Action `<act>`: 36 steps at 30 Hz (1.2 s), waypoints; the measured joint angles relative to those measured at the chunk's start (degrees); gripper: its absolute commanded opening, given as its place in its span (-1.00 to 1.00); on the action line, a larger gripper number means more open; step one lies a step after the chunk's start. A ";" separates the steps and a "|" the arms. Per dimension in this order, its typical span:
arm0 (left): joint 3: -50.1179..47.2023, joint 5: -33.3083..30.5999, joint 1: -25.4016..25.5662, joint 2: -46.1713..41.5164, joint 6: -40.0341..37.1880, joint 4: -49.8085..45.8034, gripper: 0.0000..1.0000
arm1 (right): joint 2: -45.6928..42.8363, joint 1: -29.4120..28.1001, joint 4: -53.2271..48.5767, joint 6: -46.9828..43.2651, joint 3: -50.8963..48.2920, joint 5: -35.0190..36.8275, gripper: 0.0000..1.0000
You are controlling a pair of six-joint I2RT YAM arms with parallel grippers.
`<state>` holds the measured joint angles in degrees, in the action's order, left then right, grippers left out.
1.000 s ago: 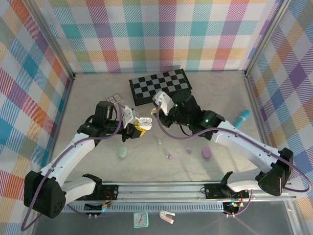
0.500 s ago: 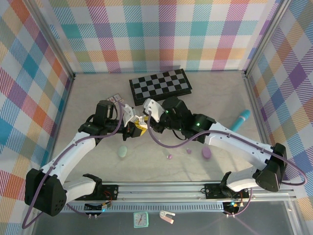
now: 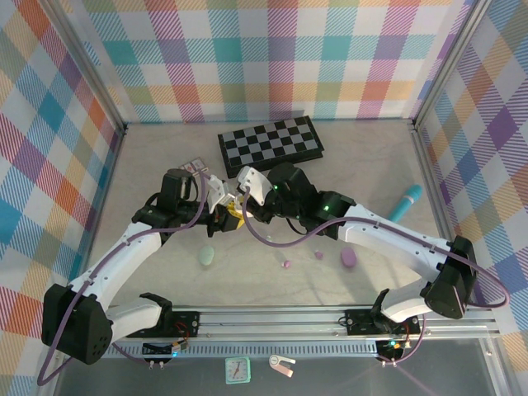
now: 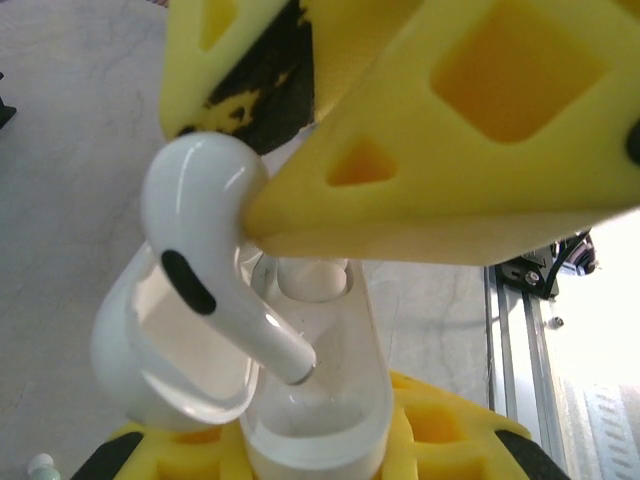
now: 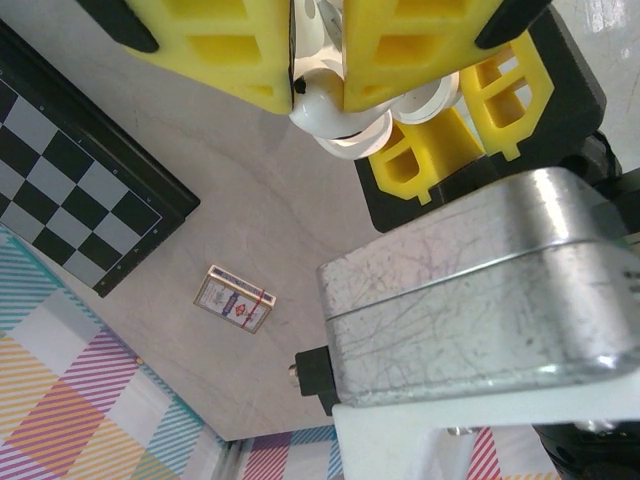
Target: Insert wireless bluetooth earbuds into charging case
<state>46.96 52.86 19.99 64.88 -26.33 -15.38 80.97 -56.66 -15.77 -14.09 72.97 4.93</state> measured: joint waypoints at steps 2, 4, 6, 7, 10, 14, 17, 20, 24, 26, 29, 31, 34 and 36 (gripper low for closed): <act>0.00 0.00 -0.24 0.00 0.22 0.61 -0.88 | 0.00 0.00 0.04 -0.13 0.00 0.00 -0.65; 0.00 0.00 -0.55 -0.02 0.68 1.05 -0.88 | 0.00 0.00 0.07 -0.15 0.00 -0.02 -0.65; 0.00 0.00 -0.70 -0.02 1.31 1.70 -0.88 | 0.00 0.00 0.07 -0.17 0.00 -0.02 -0.65; 0.00 0.00 -0.70 -0.02 1.51 2.08 -0.88 | 0.00 0.00 0.07 -0.17 0.00 -0.04 -0.65; 0.00 0.00 -0.70 -0.02 2.01 2.32 -0.88 | 0.02 0.00 0.09 -0.17 0.00 -0.26 -0.65; 0.00 0.00 -0.79 -0.02 2.99 2.47 -0.88 | 0.11 0.00 0.31 -0.17 0.00 -0.70 -0.65; 0.00 0.00 -0.81 -0.02 3.43 2.69 -0.88 | 0.11 -0.02 0.39 -0.20 0.00 -1.09 -0.65; 0.00 -0.07 -1.03 -0.02 4.09 3.61 -0.88 | 0.11 -0.04 0.52 -0.17 0.00 -1.11 -0.65; 0.00 -0.44 -1.31 -0.04 4.48 3.87 -0.88 | 0.11 -0.04 0.70 -0.17 0.00 -1.31 -0.65; -0.07 -0.50 -1.40 -0.13 4.52 4.28 -0.88 | 0.11 -0.04 0.70 -0.20 0.00 -1.55 -0.64; -0.33 -0.68 -1.44 -0.24 4.68 5.05 -0.88 | 0.11 -0.04 0.61 -0.20 0.00 -2.32 -0.61; -0.33 -0.76 -1.44 -0.26 4.70 5.09 -0.88 | 0.11 -0.04 0.22 -0.24 0.00 -3.21 -0.61; -0.33 -1.07 -1.46 -0.42 4.70 5.16 -0.88 | 0.11 -0.13 -0.26 -0.35 0.00 -4.66 -0.57; -0.35 -1.09 -1.46 -0.57 4.70 5.25 -0.88 | 0.11 -0.33 -0.44 -0.35 0.00 -5.03 -0.45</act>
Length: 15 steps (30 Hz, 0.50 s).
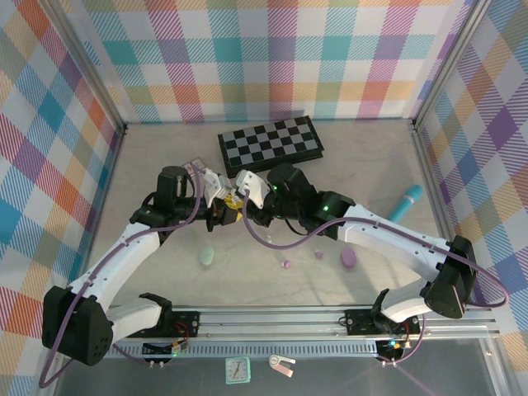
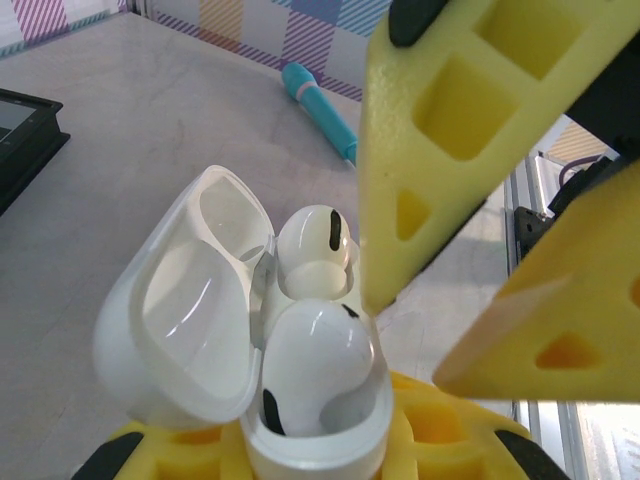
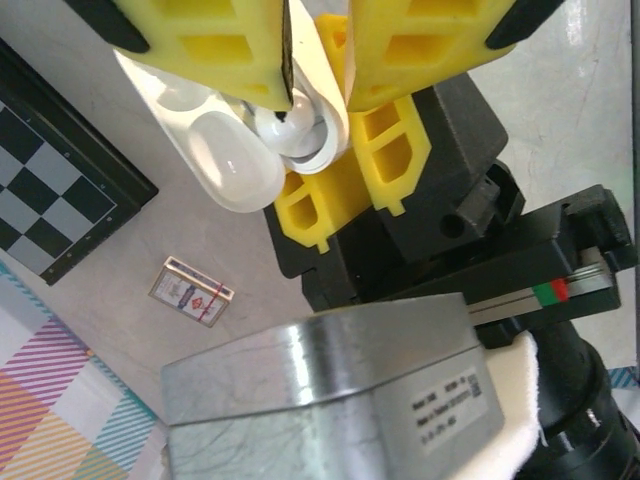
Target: Insert wireless bluetooth earbuds into charging case
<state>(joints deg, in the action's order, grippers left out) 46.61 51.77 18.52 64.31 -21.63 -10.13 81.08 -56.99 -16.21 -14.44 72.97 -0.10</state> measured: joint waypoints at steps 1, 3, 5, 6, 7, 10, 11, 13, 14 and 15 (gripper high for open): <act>-0.02 0.00 0.00 -0.07 0.00 0.09 -0.88 | 0.00 0.00 -0.09 -0.07 0.00 -0.04 -0.40; -0.24 0.00 0.00 -0.28 -0.02 0.26 -0.88 | 0.00 -0.07 -0.13 0.00 0.00 0.02 -0.30; -0.46 0.00 0.00 -0.48 -0.04 0.24 -0.88 | -0.02 -0.09 -0.11 0.00 0.00 0.22 -0.21; -0.52 -0.04 0.00 -0.61 -0.07 0.24 -0.88 | -0.15 -0.09 -0.07 0.00 -0.07 0.33 -0.17; -0.61 -0.07 0.00 -0.76 -0.11 0.26 -0.87 | -0.39 -0.09 -0.07 -0.02 -0.17 0.52 -0.15; -0.83 -0.07 -0.09 -1.38 -0.52 0.28 -0.87 | -2.43 0.70 0.57 0.22 -1.42 0.31 -0.05; -0.98 -0.07 -0.09 -1.64 -0.92 0.31 -0.87 | -3.61 1.14 1.07 0.61 -2.21 -0.28 -0.01; -1.31 -0.24 -0.09 -2.27 -1.79 0.26 -0.87 | -5.81 2.45 2.21 1.92 -3.74 -1.79 0.11; -1.42 -0.44 -0.09 -2.62 -2.19 0.24 -0.87 | -6.84 3.50 2.95 2.99 -4.31 -2.64 0.17; -1.46 -0.50 -0.11 -2.95 -2.67 0.26 -0.87 | -7.52 4.57 3.63 4.26 -4.48 -3.28 0.23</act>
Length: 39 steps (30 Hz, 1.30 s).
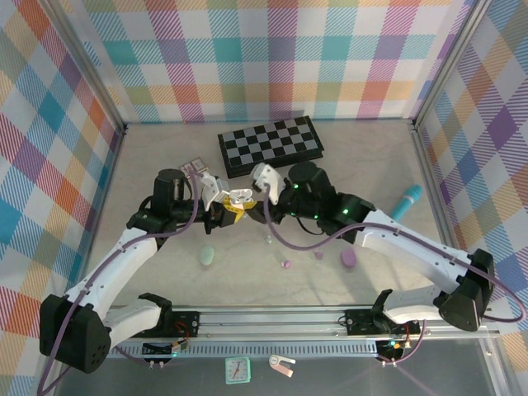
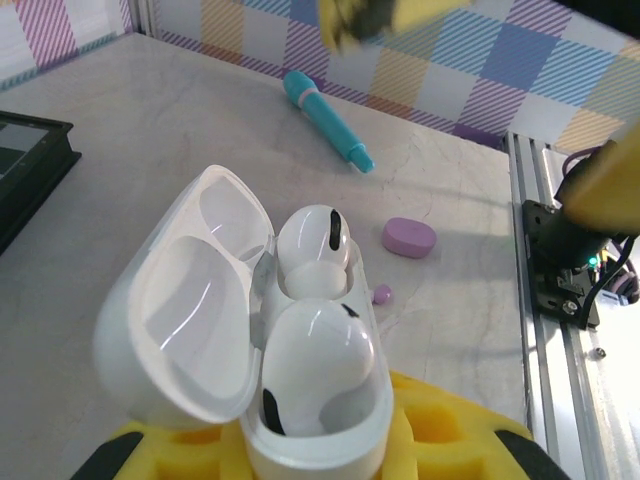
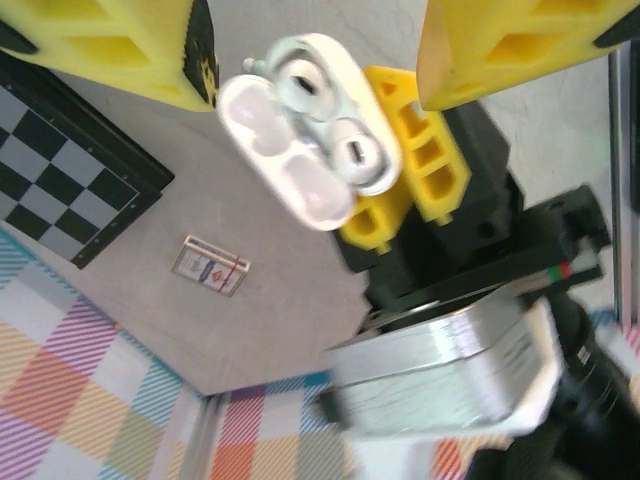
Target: Insert wireless bluetooth earbuds into charging case
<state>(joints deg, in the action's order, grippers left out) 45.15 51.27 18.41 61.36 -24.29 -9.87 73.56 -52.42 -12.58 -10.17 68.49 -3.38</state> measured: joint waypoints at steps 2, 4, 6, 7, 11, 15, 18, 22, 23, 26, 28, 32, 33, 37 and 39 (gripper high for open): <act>0.00 -0.28 0.02 -0.48 -1.05 -0.02 -0.86 | -0.39 1.79 1.44 2.71 0.13 -0.90 0.27; 0.00 -0.98 0.02 -0.92 -1.97 0.00 -0.85 | 0.15 3.32 1.92 5.27 0.94 -1.57 0.27; 0.00 -2.49 0.02 -1.27 -3.04 -0.07 -0.85 | 1.88 4.28 1.51 7.37 3.10 -2.10 0.27; 0.00 -3.23 0.02 -1.36 -3.69 -0.17 -0.85 | 2.84 4.44 1.18 8.07 4.28 -2.29 0.28; -0.13 -6.84 0.02 -1.68 -6.23 -0.66 -0.86 | 8.11 4.81 -1.95 10.10 10.69 -3.15 0.30; -1.53 -9.38 0.02 -3.19 -8.37 -0.68 -0.86 | 13.40 4.85 -6.67 11.08 16.81 -3.96 0.32; -1.95 -10.58 0.02 -3.72 -9.53 -1.03 -0.86 | 17.84 4.85 -11.13 11.13 22.25 -4.63 0.33; -1.95 -11.69 0.02 -3.74 -10.10 -1.14 -0.86 | 22.27 4.85 -15.21 10.93 26.99 -5.84 0.36; -1.95 -11.89 0.02 -3.76 -10.10 -1.14 -0.86 | 22.88 4.87 -15.89 10.80 27.45 -6.40 0.36; -1.99 -12.35 0.02 -3.98 -10.10 -1.09 -0.86 | 24.20 4.98 -17.79 9.90 28.06 -8.74 0.37; -2.32 -12.85 0.02 -4.50 -10.12 -1.22 -0.86 | 25.00 5.09 -18.56 9.22 28.50 -9.94 0.38; -3.02 -13.31 0.02 -5.11 -10.12 -1.86 -0.86 | 25.35 5.27 -19.65 7.50 28.63 -11.56 0.41; -3.02 -13.44 0.02 -5.16 -10.12 -2.01 -0.86 | 25.35 5.29 -19.89 6.84 28.65 -11.74 0.41; -3.21 -13.73 0.02 -5.18 -10.08 -1.99 -0.86 | 25.35 5.51 -20.52 4.72 28.79 -12.48 0.41; -3.41 -14.12 0.02 -5.18 -10.05 -1.99 -0.86 | 25.33 5.55 -21.40 3.61 28.81 -12.90 0.40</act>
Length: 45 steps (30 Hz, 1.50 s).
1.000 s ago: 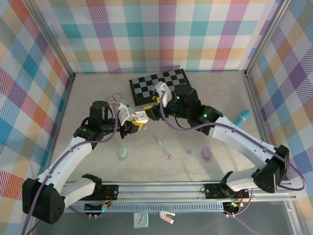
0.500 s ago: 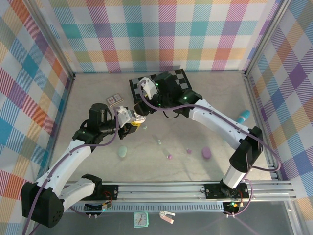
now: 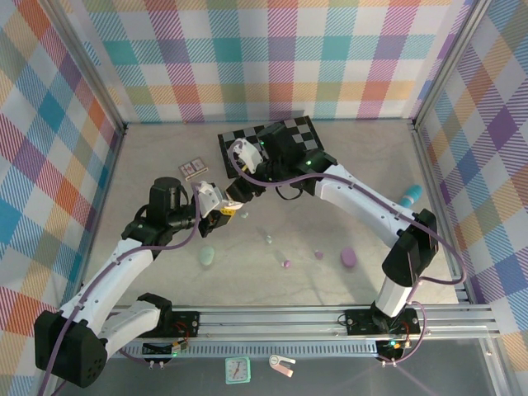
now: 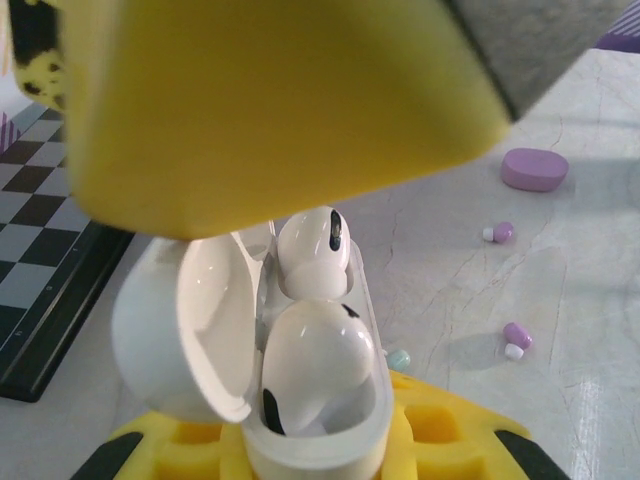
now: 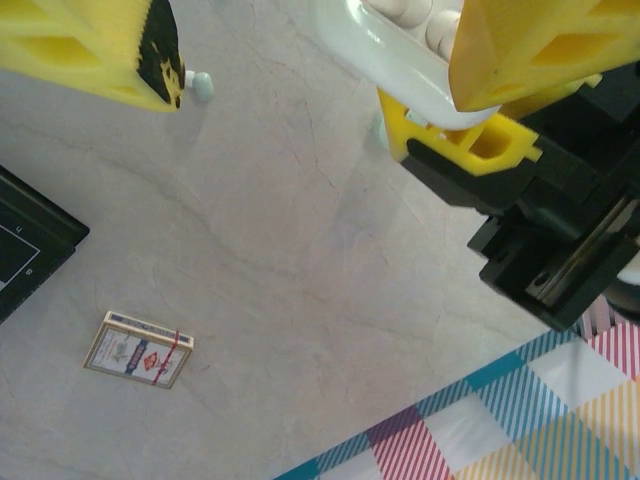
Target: Insert wireless bluetooth earbuds into charging case
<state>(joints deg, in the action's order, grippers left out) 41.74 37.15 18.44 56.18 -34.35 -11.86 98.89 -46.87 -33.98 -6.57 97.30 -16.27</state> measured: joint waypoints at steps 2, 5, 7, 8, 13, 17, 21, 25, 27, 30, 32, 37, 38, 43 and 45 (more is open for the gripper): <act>-0.13 -0.44 0.00 0.00 0.02 0.00 -0.86 | -0.04 0.00 -0.68 -0.83 0.00 -0.37 0.40; -0.26 -0.90 0.00 -0.02 0.04 0.11 -0.86 | -0.22 0.00 -1.97 -1.90 0.00 -0.68 0.39; -0.26 -1.09 0.00 -0.04 0.07 0.39 -0.86 | -0.52 0.00 -2.62 -2.16 -0.15 -0.66 0.38; -0.26 -1.16 0.00 -0.11 0.07 0.70 -0.86 | -0.79 0.02 -2.91 -2.32 -0.35 -0.61 0.38; -0.26 -1.09 0.00 -0.44 0.22 1.84 -0.86 | -3.91 0.96 -2.36 -2.54 -4.68 -0.96 0.39; -0.26 -0.70 0.00 -0.44 0.22 1.95 -0.86 | -7.78 2.84 -0.24 -4.20 -9.38 -1.99 0.48; -0.26 0.50 0.00 -0.44 -0.07 1.90 -0.85 | -13.57 4.37 4.55 -10.84 -16.81 -4.50 0.79; -0.26 2.60 0.00 -0.48 -1.09 1.64 -0.85 | -17.09 4.55 6.56 -21.57 -21.51 -7.15 0.86; -0.26 3.76 0.00 -0.66 -1.53 1.40 -0.85 | -16.90 4.55 6.78 -26.84 -21.51 -8.09 0.86; -0.26 4.92 0.00 -1.07 -2.01 1.36 -0.85 | -15.41 4.52 5.92 -32.39 -20.26 -9.49 0.81; -0.26 5.40 0.00 -1.31 -2.19 1.40 -0.85 | -13.22 4.55 4.72 -34.93 -17.77 -10.64 0.72; -0.26 5.90 0.00 -1.57 -2.19 1.49 -0.85 | -8.81 4.52 3.04 -38.58 -13.25 -13.66 0.38; -0.26 5.90 0.00 -1.57 -2.19 1.49 -0.85 | -8.17 4.52 2.82 -39.04 -12.74 -14.25 0.34; -0.26 5.92 0.00 -1.57 -2.16 1.51 -0.85 | -5.38 4.42 1.27 -40.26 -10.51 -16.24 0.18; -0.26 5.92 0.00 -1.57 -2.14 1.51 -0.85 | -4.42 4.39 1.07 -40.57 -9.90 -16.87 0.02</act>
<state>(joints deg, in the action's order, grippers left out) 41.47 43.07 18.44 54.61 -36.49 -10.35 94.48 -42.48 -32.91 -47.13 87.39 -33.15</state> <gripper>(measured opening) 0.188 0.576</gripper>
